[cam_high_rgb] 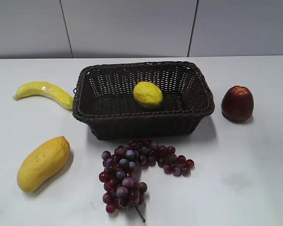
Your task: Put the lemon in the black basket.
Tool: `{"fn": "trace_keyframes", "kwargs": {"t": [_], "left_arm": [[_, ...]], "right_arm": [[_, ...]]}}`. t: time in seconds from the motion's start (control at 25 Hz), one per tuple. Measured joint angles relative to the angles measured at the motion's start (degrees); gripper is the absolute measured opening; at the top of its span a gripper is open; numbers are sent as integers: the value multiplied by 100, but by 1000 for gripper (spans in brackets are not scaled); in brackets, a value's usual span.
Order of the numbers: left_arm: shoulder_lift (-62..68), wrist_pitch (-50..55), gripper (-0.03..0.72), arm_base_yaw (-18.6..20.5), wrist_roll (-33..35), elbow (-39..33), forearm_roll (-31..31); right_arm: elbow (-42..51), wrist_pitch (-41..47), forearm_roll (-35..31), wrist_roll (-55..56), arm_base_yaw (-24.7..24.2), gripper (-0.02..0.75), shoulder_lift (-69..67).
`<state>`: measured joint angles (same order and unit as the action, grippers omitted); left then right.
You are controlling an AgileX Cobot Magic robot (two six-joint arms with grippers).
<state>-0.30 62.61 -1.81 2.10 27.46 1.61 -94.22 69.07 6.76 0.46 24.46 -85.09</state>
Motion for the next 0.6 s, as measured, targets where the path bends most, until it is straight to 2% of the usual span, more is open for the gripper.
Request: {"fn": "trace_keyframes", "kwargs": {"t": [0.32,0.6], "left_arm": [[0,0,238,0,0,0,0],[0,0,238,0,0,0,0]], "right_arm": [[3206,-682,-455,73,0,589,2467],[5101,-776,-455,95,0,589,4729]]}}
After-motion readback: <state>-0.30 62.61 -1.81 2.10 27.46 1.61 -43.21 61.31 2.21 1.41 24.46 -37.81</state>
